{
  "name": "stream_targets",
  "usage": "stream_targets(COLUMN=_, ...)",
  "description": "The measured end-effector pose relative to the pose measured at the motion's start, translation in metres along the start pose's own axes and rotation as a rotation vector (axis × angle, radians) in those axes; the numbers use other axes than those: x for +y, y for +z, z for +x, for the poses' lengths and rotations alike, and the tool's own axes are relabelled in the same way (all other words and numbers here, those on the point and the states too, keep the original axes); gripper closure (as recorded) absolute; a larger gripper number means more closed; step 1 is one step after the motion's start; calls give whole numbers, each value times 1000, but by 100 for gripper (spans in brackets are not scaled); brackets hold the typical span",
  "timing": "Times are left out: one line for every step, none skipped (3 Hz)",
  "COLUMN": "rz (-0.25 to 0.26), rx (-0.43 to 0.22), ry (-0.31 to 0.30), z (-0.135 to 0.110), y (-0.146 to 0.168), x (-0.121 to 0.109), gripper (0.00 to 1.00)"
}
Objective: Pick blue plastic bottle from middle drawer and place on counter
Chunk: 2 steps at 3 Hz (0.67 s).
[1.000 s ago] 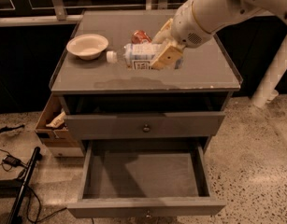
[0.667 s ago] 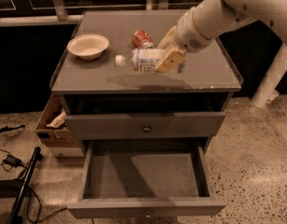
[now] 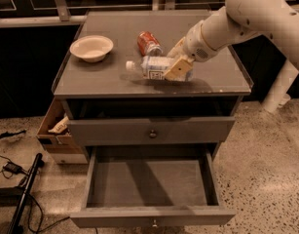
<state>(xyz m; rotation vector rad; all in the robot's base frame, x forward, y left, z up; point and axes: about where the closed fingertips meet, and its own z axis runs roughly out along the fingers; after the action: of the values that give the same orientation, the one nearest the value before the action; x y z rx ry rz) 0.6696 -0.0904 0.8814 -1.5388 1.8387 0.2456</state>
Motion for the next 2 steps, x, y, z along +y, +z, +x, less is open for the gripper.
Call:
stream_targets(rz=-10, rx=-29, ry=37, z=7, y=18, x=-6, gripper=100)
stream_targets(rz=-19, rx=-38, ry=51, z=10, y=26, x=-8, gripper=100)
